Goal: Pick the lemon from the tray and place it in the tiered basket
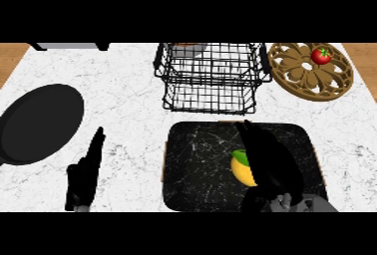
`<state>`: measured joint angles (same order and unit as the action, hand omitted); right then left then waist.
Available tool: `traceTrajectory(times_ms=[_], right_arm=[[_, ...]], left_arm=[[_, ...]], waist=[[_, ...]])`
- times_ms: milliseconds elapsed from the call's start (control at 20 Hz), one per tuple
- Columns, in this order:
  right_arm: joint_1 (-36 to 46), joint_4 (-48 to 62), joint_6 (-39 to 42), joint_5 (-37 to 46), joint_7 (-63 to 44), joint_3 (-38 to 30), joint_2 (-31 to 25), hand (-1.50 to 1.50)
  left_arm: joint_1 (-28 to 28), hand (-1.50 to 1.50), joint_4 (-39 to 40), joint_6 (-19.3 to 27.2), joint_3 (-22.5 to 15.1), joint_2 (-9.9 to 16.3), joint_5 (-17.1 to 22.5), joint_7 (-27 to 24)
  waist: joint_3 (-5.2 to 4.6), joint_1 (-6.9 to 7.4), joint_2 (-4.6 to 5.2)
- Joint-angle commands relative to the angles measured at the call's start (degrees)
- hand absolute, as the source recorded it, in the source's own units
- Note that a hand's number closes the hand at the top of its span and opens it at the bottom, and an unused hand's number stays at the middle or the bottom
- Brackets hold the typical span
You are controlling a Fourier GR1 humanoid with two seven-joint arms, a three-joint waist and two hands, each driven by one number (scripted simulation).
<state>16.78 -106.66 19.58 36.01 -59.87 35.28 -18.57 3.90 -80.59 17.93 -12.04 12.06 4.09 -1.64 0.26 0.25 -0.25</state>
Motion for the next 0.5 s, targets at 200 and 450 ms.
traceTrajectory(times_ms=[200, 450], right_arm=[[2.2, 1.9, 8.7, 0.2, -9.1, -1.3, 5.7, -1.5], [0.4, 5.9, 8.8, 0.2, -4.5, -3.8, 3.7, -1.5]], left_arm=[[-0.3, 0.0, 1.3, -0.1, 0.9, -0.8, -0.7, 2.1], [1.4, 0.0, 4.3, -1.9, 1.7, -1.2, 0.3, -1.1]], waist=[[-0.3, -0.11, 0.22], [-0.32, -0.29, 0.27]])
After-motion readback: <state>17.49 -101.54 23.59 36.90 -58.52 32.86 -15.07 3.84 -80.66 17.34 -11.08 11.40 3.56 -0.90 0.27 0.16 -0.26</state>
